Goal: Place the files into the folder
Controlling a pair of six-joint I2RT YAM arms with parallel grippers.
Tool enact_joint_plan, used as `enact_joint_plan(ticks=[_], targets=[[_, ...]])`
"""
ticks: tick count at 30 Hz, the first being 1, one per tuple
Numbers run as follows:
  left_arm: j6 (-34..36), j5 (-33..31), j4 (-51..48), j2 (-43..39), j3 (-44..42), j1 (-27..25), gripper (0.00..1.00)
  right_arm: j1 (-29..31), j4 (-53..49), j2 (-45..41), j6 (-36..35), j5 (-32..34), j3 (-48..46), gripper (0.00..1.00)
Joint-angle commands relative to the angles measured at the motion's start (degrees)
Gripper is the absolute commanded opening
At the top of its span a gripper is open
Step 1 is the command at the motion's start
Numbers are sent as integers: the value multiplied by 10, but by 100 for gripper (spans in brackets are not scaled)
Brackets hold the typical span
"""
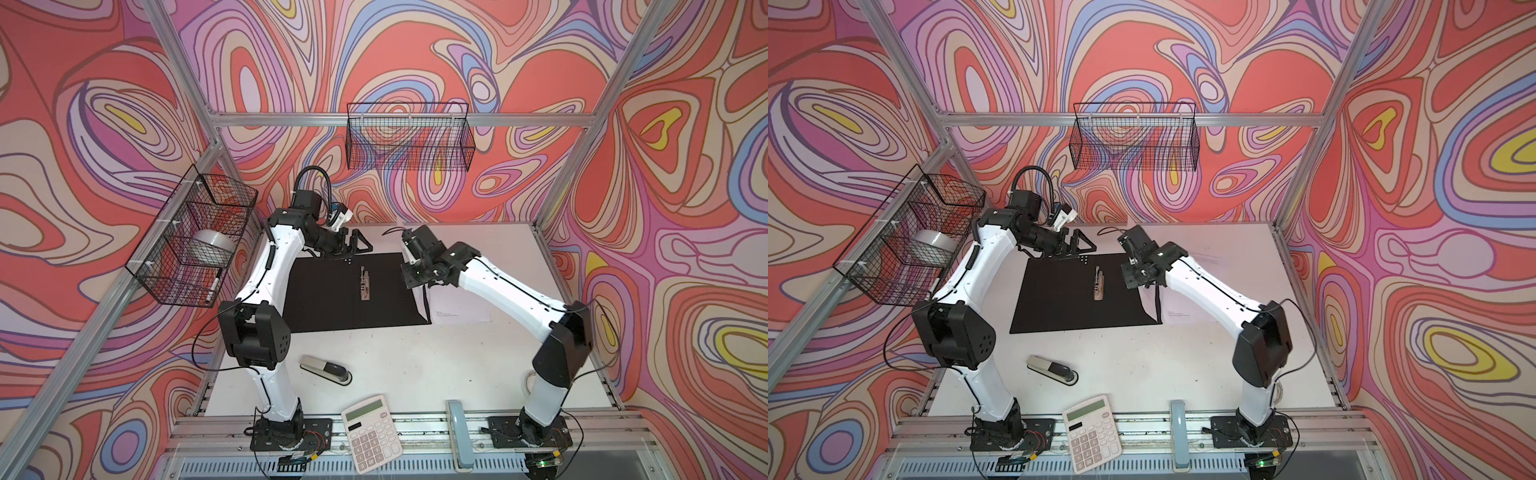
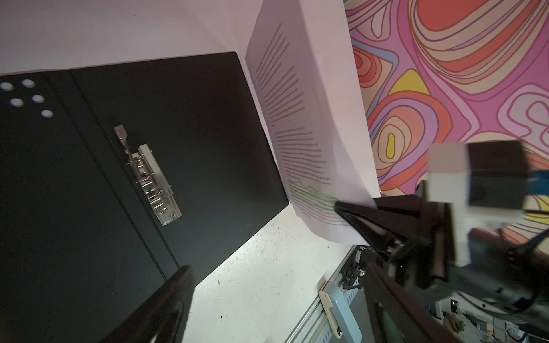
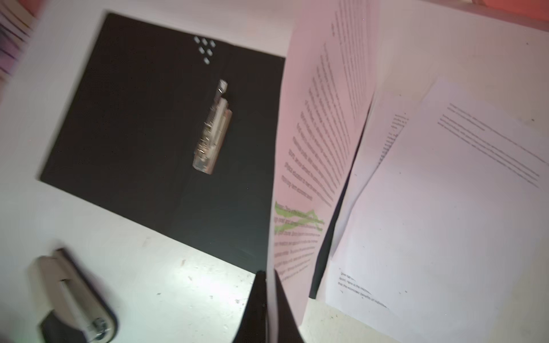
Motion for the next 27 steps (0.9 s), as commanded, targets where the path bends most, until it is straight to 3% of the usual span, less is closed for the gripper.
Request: enact_joint_plan(ticks=[1, 3, 7, 15, 21, 27], targets=[[5, 10, -17, -34, -4, 14, 89, 35, -59, 43, 10, 170, 33, 0], [5, 12, -21, -36, -6, 20, 89, 59, -71, 72, 24, 225, 43, 0], [8, 16, -27, -36, -8, 28, 89, 80, -93, 111, 50, 256, 61, 0], [15, 13, -33, -43, -19, 33, 89, 87, -60, 137, 76, 189, 50, 11], [9, -3, -32, -38, -17, 33, 89, 91, -27, 141, 93, 138, 31, 37], [4, -8, -37, -34, -7, 33, 89, 91, 28, 118, 104, 83, 5, 47]])
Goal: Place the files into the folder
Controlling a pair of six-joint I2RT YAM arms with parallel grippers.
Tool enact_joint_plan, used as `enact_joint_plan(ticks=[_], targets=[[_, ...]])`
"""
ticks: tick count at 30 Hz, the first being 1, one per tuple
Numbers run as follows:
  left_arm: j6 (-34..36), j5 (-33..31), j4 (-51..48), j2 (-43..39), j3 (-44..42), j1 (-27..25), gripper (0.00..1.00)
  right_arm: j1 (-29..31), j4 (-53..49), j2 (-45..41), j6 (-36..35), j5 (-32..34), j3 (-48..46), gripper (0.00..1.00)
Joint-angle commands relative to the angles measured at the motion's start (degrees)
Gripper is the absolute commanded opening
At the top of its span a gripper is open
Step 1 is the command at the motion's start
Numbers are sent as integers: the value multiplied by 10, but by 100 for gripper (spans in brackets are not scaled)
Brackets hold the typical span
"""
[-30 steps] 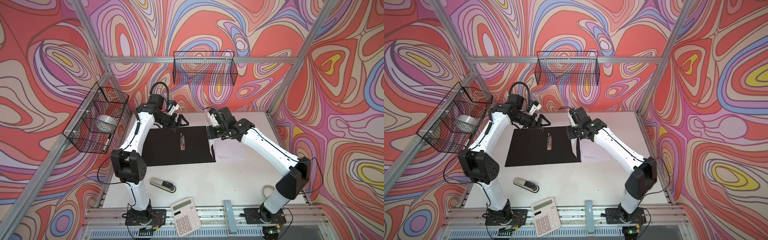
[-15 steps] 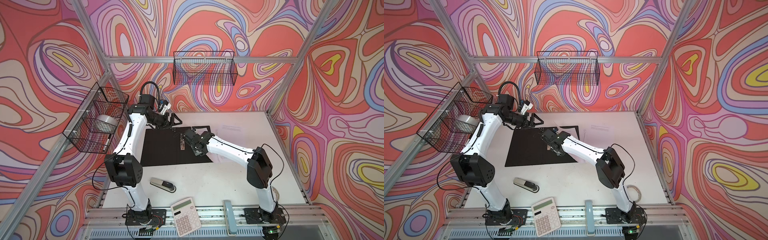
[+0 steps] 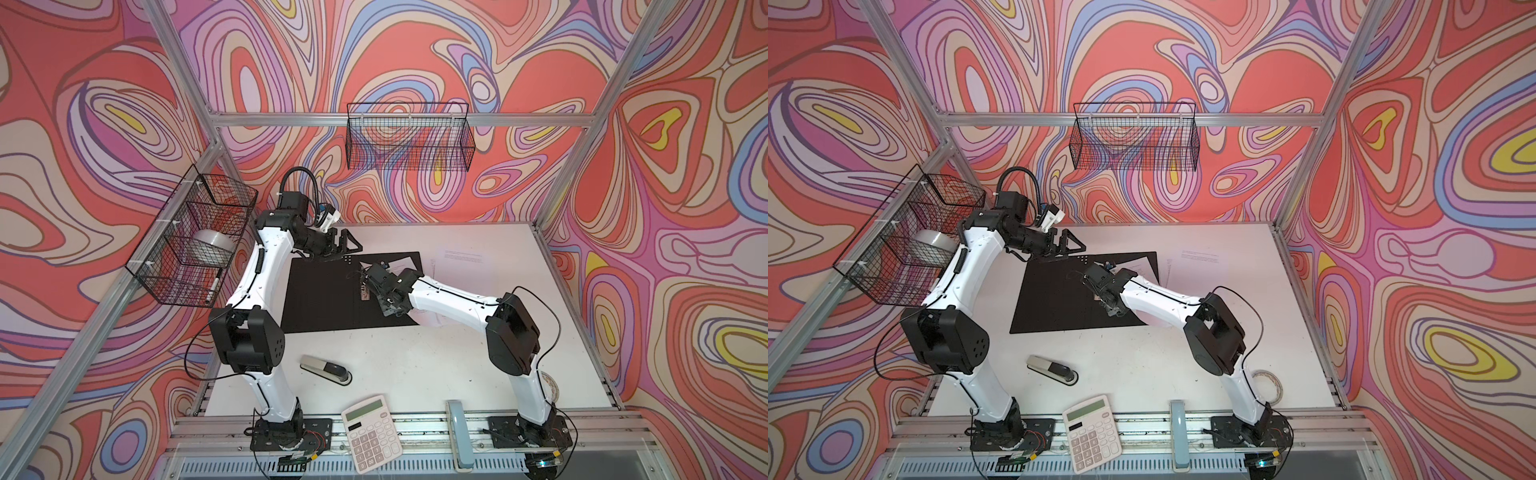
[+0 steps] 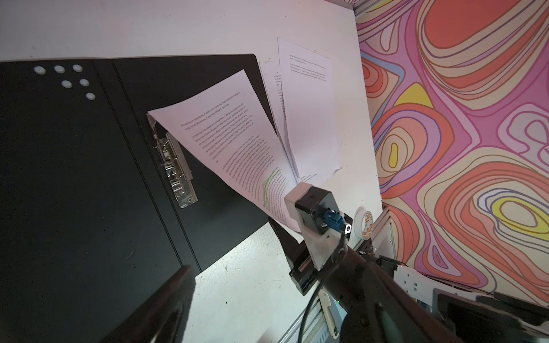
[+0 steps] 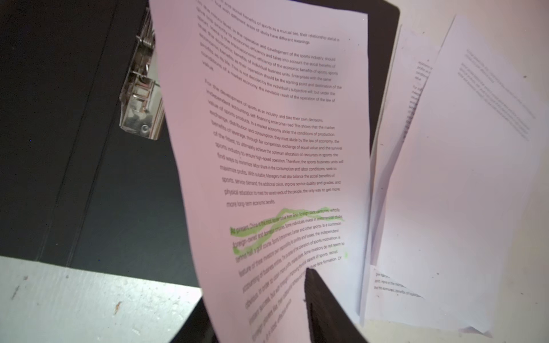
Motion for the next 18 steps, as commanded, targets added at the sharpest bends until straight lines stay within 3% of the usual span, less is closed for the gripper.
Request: enact_joint_plan(ticks=[1, 15, 18], targets=[[6, -3, -17, -13, 8, 3, 90, 4, 45, -18, 14, -50, -10, 50], [49, -26, -29, -20, -29, 3, 89, 4, 116, -74, 67, -177, -48, 63], [23, -34, 4, -28, -68, 3, 90, 4, 139, -97, 77, -199, -66, 65]])
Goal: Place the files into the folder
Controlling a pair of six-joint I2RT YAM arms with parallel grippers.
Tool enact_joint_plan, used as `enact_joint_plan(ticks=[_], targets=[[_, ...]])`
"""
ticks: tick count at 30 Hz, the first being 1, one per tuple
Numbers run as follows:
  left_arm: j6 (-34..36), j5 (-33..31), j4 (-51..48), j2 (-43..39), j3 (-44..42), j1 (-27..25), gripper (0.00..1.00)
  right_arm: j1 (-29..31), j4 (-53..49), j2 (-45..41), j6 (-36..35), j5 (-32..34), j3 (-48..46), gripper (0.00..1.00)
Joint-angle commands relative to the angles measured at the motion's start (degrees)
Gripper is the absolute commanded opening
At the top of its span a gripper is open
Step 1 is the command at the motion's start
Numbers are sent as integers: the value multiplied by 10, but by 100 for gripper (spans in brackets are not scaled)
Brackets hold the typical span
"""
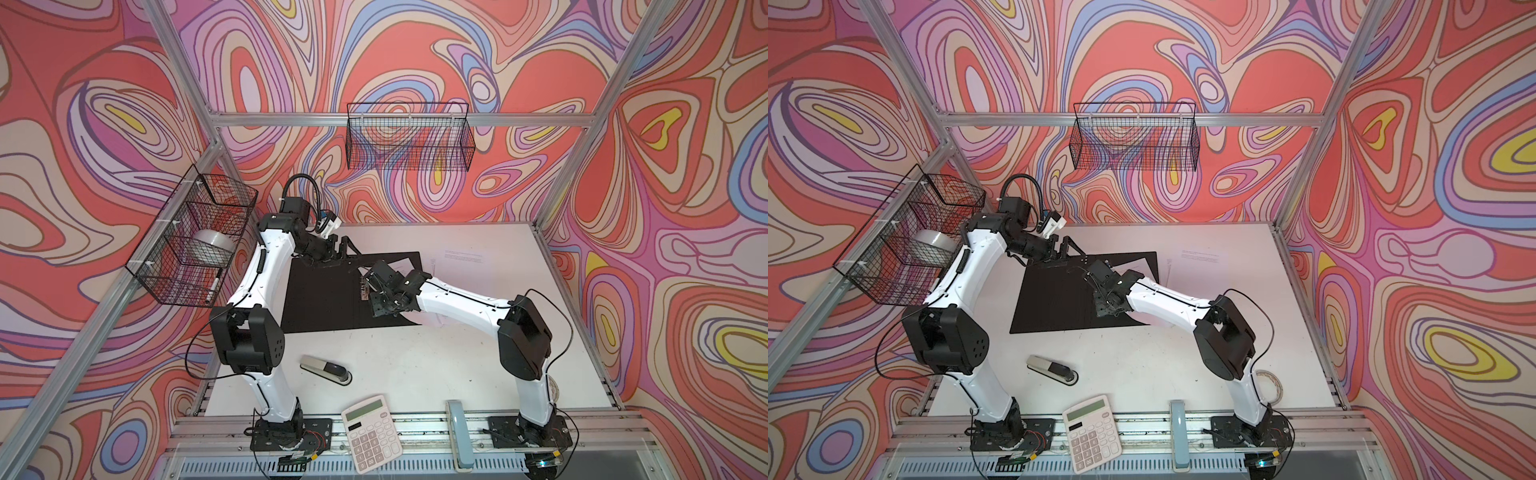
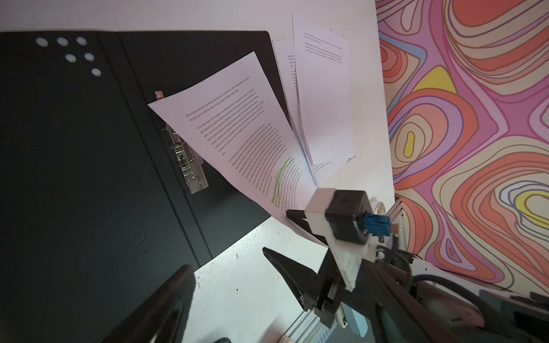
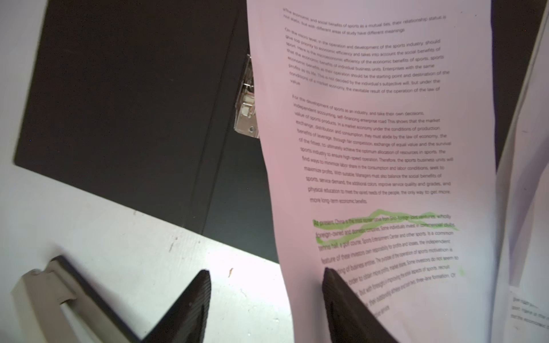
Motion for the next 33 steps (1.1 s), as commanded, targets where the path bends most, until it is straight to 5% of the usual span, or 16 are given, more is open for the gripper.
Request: enact_joint_plan(ticks=[1, 11, 25, 33], targets=[[-17, -15, 24, -25, -46, 3, 90, 4, 41, -43, 22, -36, -20, 66], [-66, 3, 73, 66, -112, -1, 87, 2, 77, 11, 31, -13, -21, 56], [-69, -8, 90, 154, -67, -60, 84, -15, 59, 78, 28, 81, 23, 59], [-86, -20, 83, 185, -10, -74, 81, -36, 79, 86, 27, 61, 29, 63]])
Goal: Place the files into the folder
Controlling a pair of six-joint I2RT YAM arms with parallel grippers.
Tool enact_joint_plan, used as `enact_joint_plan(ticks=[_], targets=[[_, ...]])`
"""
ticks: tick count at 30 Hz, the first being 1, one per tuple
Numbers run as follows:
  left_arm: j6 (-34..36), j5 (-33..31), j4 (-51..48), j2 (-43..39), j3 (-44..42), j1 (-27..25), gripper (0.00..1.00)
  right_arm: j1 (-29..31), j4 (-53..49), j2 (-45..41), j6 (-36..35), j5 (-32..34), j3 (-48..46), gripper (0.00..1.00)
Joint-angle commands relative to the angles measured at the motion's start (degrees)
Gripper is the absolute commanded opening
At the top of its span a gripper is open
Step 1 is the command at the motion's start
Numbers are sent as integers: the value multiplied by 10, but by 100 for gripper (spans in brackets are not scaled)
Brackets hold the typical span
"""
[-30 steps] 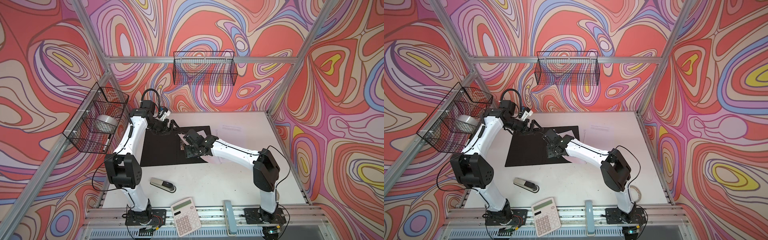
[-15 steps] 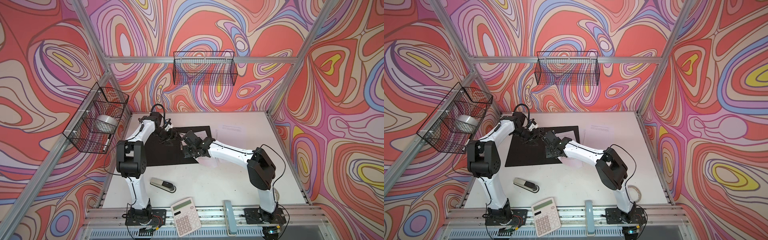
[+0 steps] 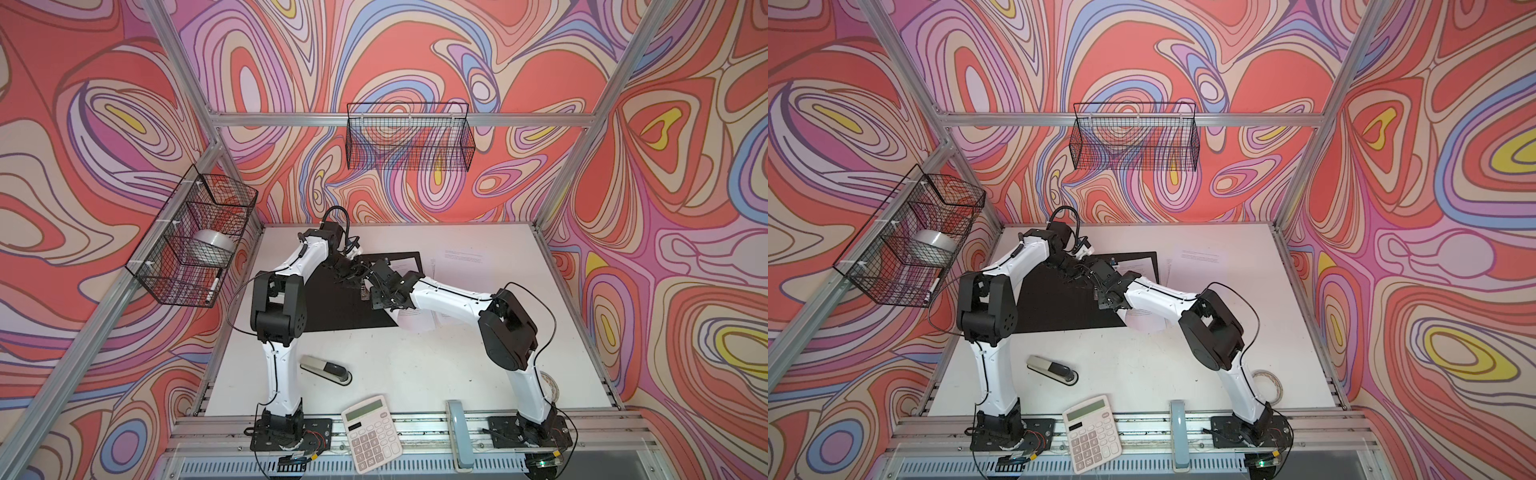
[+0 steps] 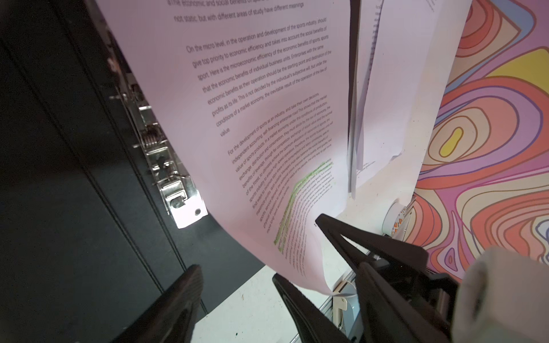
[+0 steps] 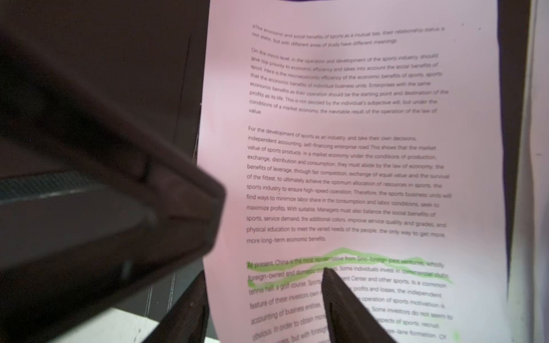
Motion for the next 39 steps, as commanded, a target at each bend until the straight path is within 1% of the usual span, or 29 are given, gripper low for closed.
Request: enact_joint_plan(ticks=[1, 7, 9, 12, 15, 18, 21, 24, 28, 30, 35, 38, 39], targets=[[-8, -8, -7, 13, 27, -9, 81, -3, 15, 7, -6, -7, 15, 63], [-1, -6, -33, 50, 58, -28, 80, -5, 27, -2, -14, -56, 28, 67], [1, -8, -36, 53, 62, -36, 80, -5, 33, -16, -11, -68, 21, 72], [4, -36, -47, 49, 64, -48, 80, -5, 36, -41, -6, -74, 2, 76], [-16, -86, -47, 26, 38, -49, 80, -6, 45, -59, -6, -84, -19, 81], [-19, -70, -33, -14, -3, -49, 80, -5, 50, -67, -7, -85, -29, 81], [-50, -60, 4, -47, -56, -49, 81, -5, 64, -71, -5, -93, -36, 81], [-67, -40, 26, -50, -78, -49, 81, -5, 76, -78, -1, -96, -43, 80], [-84, -14, 32, -22, -75, -51, 78, -5, 99, -98, 0, -92, -66, 80], [-87, -12, 34, -7, -65, -52, 78, -5, 108, -107, -2, -94, -77, 80], [-96, 20, 38, 19, -41, -52, 78, -4, 112, -116, -7, -93, -88, 81], [-97, 31, 33, 36, -28, -53, 71, -4, 135, -126, -7, -79, -107, 81], [-98, 33, 33, 40, -25, -53, 66, -4, 138, -129, -7, -75, -110, 81]])
